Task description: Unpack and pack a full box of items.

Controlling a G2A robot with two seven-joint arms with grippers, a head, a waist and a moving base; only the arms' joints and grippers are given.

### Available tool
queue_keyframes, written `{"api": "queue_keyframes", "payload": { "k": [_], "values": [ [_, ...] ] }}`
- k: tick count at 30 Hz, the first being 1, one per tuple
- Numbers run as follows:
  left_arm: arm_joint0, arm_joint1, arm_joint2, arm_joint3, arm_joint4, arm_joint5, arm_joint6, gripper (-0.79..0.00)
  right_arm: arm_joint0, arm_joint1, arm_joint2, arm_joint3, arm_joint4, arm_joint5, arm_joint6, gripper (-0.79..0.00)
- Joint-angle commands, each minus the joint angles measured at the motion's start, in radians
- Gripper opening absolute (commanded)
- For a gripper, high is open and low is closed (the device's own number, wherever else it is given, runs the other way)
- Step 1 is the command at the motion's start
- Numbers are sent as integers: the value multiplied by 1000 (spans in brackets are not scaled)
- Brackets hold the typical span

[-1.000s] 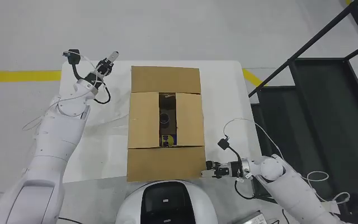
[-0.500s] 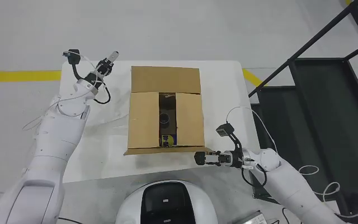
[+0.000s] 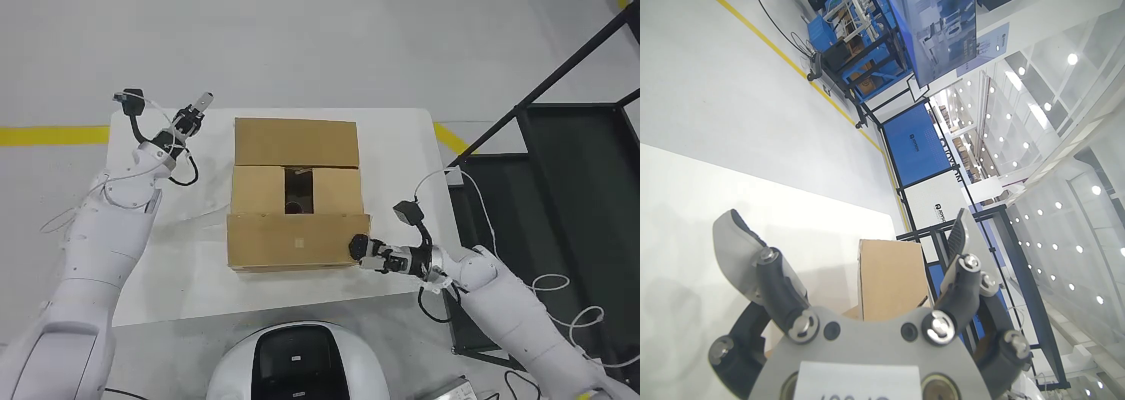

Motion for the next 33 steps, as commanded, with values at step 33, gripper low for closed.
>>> {"api": "queue_keyframes", "payload": {
  "k": [33],
  "values": [
    [-145, -101, 123, 245, -131, -114, -277, 0, -38, 1, 62, -62, -100, 5, -101, 0]
  ]
}}
